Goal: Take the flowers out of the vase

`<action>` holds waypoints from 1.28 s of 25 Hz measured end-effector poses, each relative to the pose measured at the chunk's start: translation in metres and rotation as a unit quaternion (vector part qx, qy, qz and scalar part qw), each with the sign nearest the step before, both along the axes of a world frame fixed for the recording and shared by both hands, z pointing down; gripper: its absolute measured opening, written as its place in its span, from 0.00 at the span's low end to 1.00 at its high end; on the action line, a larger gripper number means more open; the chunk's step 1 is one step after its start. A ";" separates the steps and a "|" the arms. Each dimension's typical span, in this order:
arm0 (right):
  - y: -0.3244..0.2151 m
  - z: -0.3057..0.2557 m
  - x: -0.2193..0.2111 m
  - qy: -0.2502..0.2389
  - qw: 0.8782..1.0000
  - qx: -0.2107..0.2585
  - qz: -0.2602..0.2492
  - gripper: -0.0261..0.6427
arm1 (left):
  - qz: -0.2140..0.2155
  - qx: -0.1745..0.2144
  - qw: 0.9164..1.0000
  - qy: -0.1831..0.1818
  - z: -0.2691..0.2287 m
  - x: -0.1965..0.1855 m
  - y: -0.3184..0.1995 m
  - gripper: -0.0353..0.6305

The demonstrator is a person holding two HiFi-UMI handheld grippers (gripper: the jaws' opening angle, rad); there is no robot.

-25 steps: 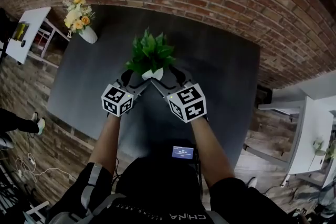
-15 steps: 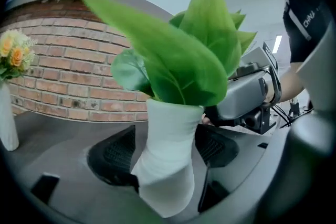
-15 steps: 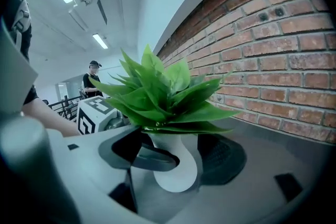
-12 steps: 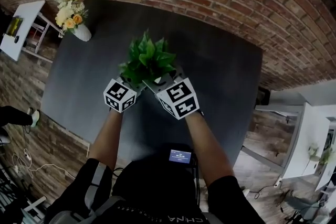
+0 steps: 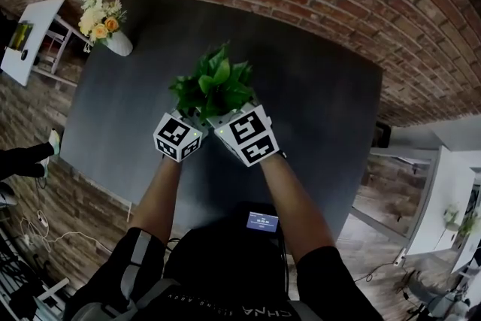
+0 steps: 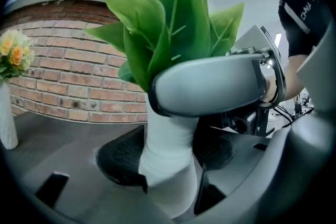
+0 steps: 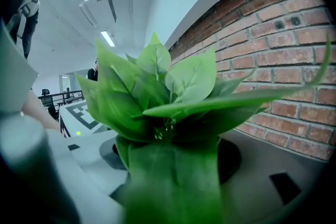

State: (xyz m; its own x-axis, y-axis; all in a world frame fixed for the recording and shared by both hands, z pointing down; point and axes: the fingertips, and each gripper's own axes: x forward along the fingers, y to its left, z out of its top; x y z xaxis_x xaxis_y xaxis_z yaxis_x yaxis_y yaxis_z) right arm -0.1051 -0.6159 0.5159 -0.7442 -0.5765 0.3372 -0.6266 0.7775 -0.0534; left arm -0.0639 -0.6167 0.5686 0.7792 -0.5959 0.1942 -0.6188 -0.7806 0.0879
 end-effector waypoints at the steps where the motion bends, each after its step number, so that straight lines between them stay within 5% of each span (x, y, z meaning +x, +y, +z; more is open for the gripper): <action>1: 0.000 -0.001 -0.001 0.001 1.000 0.002 -0.001 0.48 | 0.000 -0.001 1.000 0.001 0.000 -0.001 0.000 0.47; 16: -0.006 -0.035 0.003 -0.021 0.999 0.042 0.013 0.48 | 0.004 -0.003 1.000 -0.005 0.000 0.000 0.001 0.47; 23: -0.005 -0.058 0.013 -0.038 0.998 0.050 0.020 0.29 | 0.005 -0.007 1.000 -0.004 0.001 -0.001 0.001 0.47; 32: -0.004 -0.094 0.022 -0.084 0.995 0.045 0.027 0.21 | 0.011 -0.021 1.000 -0.019 0.002 -0.006 0.002 0.47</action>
State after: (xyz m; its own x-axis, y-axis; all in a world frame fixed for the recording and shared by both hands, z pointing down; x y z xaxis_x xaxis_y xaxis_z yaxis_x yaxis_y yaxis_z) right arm -0.0831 -0.6202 0.4217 -0.7533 -0.6387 0.1568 -0.6550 0.7500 -0.0922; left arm -0.0698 -0.6146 0.5705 0.7840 -0.5687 0.2487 -0.6043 -0.7908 0.0967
